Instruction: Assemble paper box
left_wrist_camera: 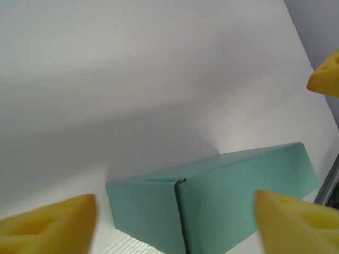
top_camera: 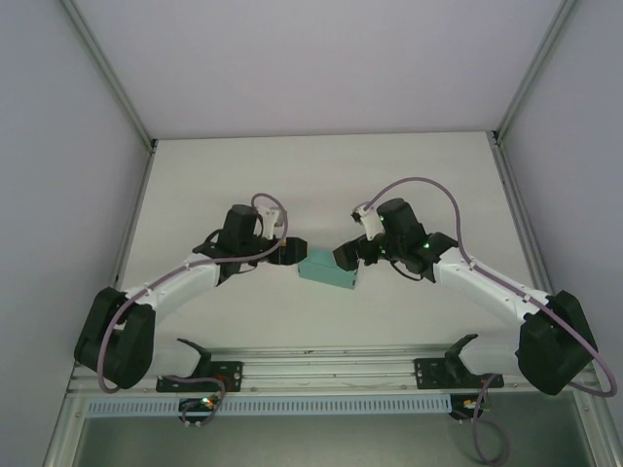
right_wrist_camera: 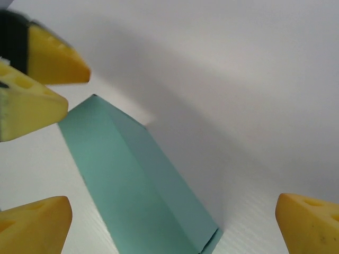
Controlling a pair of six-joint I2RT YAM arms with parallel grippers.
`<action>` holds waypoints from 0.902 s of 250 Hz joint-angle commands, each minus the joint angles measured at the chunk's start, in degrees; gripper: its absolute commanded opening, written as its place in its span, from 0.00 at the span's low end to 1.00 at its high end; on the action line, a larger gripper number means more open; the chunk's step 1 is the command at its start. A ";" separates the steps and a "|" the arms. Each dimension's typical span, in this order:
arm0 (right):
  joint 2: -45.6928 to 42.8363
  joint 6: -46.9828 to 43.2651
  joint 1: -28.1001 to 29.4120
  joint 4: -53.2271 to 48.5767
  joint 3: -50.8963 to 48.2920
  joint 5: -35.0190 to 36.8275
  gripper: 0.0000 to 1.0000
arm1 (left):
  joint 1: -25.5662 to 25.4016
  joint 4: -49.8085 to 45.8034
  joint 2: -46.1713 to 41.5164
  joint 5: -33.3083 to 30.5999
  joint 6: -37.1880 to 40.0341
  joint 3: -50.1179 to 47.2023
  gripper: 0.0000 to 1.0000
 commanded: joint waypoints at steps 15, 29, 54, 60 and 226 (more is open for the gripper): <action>2.25 -12.01 1.00 -6.55 3.43 -6.49 1.00 | 1.48 -5.84 -5.20 -6.89 1.36 3.77 1.00; 4.00 -15.72 2.17 -8.43 4.79 -7.42 0.99 | 2.65 -8.35 -7.31 -11.05 0.10 3.66 1.00; 7.98 -22.04 5.04 -11.41 7.35 -4.05 1.00 | 5.86 -12.13 -11.56 -15.53 -1.38 1.61 1.00; 9.40 -23.14 5.60 -12.03 8.13 -2.77 1.00 | 6.44 -12.63 -12.72 -15.75 -1.71 0.75 1.00; 33.72 -28.73 13.89 -10.45 15.61 29.19 0.64 | 15.59 -18.76 -31.60 -17.61 -5.24 -11.21 1.00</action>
